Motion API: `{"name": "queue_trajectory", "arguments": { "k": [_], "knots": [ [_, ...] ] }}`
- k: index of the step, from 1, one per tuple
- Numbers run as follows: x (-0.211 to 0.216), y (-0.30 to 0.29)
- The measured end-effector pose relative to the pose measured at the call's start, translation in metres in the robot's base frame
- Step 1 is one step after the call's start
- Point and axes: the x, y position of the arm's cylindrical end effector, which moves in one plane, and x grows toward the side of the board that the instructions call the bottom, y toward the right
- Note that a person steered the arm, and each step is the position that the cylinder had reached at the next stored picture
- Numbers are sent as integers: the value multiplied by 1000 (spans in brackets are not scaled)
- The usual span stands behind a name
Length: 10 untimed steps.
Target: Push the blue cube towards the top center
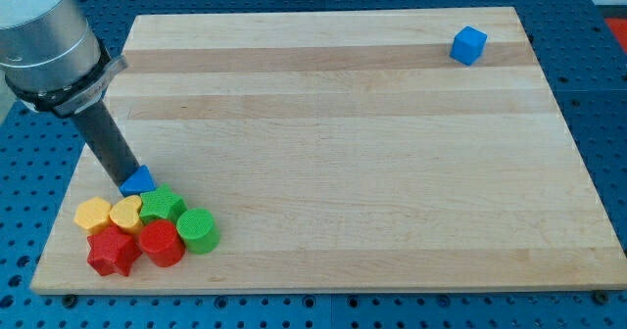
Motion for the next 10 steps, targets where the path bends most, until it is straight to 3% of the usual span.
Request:
{"name": "queue_trajectory", "arguments": {
  "k": [1,2,3,6,7,8,9,10],
  "knots": [
    [-3,5],
    [-57,38],
    [-73,108],
    [-11,429],
    [-19,516],
    [-97,531],
    [-147,517],
    [-153,509]
  ]
}}
